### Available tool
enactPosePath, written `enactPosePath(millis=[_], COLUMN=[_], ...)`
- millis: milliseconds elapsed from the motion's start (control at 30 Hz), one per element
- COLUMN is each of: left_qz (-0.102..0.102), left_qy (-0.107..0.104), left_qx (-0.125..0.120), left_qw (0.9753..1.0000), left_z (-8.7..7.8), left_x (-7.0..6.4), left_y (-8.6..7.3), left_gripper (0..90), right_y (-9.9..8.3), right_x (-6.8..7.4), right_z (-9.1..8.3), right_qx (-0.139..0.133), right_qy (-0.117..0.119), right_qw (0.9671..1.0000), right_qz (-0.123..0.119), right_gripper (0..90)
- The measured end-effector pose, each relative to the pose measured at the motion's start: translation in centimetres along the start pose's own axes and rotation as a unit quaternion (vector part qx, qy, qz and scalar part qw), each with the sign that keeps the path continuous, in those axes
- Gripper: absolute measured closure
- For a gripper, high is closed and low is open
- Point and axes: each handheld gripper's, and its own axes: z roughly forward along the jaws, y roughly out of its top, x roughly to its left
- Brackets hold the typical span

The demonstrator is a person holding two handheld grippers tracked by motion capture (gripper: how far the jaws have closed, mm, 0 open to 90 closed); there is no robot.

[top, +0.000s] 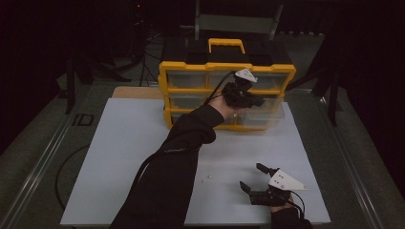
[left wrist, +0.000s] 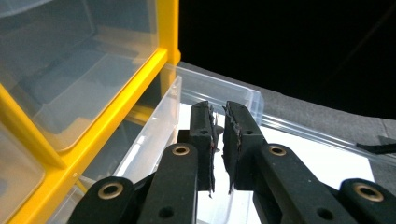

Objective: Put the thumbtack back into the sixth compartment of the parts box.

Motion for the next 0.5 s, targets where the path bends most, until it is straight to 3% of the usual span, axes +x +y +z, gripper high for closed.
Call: enactPosePath(millis=[433, 500], left_qz=[-0.020, -0.024], left_qy=[0.027, 0.025], left_qx=[0.010, 0.008], left_qw=[0.9994, 0.9994], left_z=[0.67, 0.63], left_x=[0.49, 0.50], left_y=[-0.33, -0.32], left_gripper=[82.1, 74.1], right_y=[-0.01, -0.01], right_x=[0.00, 0.00], right_z=[0.06, 0.07], right_qx=[-0.001, -0.001], right_qy=[0.002, 0.003], right_qw=[1.0000, 1.0000], right_qz=[0.000, 0.001], right_gripper=[10.0, 10.0])
